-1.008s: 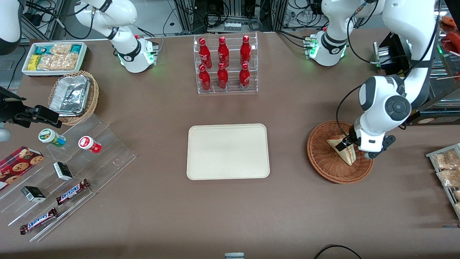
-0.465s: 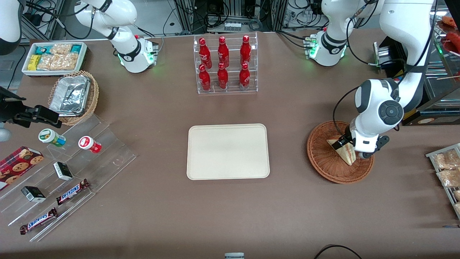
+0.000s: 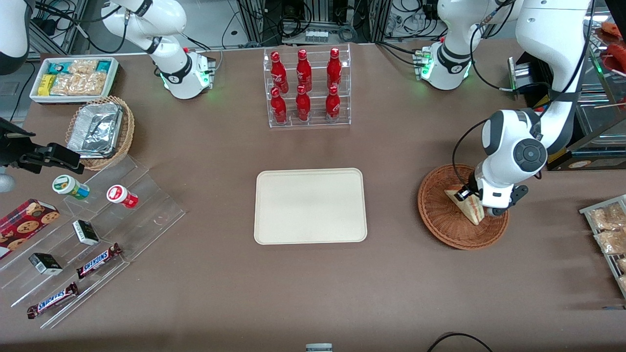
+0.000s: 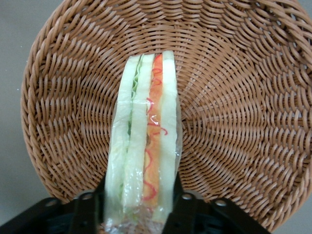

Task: Place sandwich from basket to tray
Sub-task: 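Close the left gripper on the sandwich's crust edge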

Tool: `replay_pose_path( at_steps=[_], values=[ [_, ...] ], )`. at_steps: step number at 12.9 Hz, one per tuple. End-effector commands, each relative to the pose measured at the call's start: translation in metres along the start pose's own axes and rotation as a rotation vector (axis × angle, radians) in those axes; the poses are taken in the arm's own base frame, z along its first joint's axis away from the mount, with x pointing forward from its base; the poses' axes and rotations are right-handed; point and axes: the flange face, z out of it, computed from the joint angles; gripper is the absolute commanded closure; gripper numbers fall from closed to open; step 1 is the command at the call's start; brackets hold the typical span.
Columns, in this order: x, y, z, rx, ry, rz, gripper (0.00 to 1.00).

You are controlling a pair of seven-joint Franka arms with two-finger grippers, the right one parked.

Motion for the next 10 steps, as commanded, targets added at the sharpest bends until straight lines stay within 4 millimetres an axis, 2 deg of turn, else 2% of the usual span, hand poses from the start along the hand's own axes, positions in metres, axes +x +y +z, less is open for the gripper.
replay_pose_path(
  at_steps=[1,3,6,8,10],
  values=[
    [0.002,0.001,-0.008,-0.006,0.027,-0.002,1.0],
    [0.008,0.004,-0.026,0.014,0.046,0.023,1.0],
    [0.019,0.018,-0.075,0.088,0.023,0.056,1.0],
    [0.004,0.045,-0.11,0.117,0.009,0.133,1.0],
    [-0.022,0.075,-0.135,0.12,0.017,0.235,1.0]
  ],
)
